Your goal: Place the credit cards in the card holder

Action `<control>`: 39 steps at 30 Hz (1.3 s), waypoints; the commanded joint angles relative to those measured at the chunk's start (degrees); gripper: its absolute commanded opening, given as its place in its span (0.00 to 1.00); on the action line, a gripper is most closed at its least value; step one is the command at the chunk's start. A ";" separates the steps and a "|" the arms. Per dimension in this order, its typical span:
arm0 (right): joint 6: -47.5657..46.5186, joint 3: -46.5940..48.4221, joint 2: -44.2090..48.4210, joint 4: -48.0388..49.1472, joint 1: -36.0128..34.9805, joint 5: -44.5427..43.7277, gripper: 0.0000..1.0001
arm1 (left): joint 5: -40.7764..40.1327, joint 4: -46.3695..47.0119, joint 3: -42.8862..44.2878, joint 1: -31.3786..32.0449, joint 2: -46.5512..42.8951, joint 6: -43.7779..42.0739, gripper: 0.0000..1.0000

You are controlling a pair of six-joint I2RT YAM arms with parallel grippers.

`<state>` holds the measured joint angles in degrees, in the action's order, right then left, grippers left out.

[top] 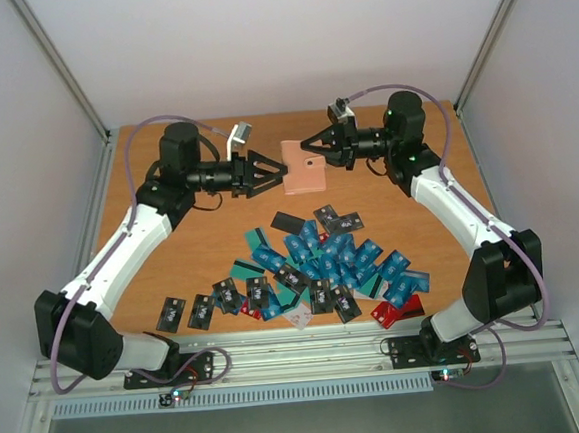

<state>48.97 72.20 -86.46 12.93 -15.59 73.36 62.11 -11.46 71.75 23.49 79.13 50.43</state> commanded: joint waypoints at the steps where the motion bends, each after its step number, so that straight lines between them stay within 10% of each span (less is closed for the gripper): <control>1: 5.22 1.36 1.20 8.72 -0.99 3.57 0.01 | 1.93 17.63 -2.30 0.03 -0.87 5.60 0.65; 15: 2.24 3.41 0.99 4.59 -1.59 4.24 0.01 | 5.22 36.94 -4.73 1.01 4.41 19.44 0.32; 27: -14.23 7.12 1.70 -16.53 -1.72 1.33 0.01 | 7.66 54.02 -8.33 2.18 7.68 31.74 0.31; 35: -18.38 8.68 1.76 -22.47 -1.72 -0.84 0.02 | 7.24 62.71 -9.76 2.18 9.33 40.51 0.00; 39: -38.45 17.20 1.27 -49.79 -1.73 -9.71 0.35 | 6.14 61.01 -9.87 2.18 8.82 39.60 0.00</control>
<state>30.11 81.34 -86.32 -13.06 -16.82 71.96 68.97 44.73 61.84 25.41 88.33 88.68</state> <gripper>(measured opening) 0.194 0.086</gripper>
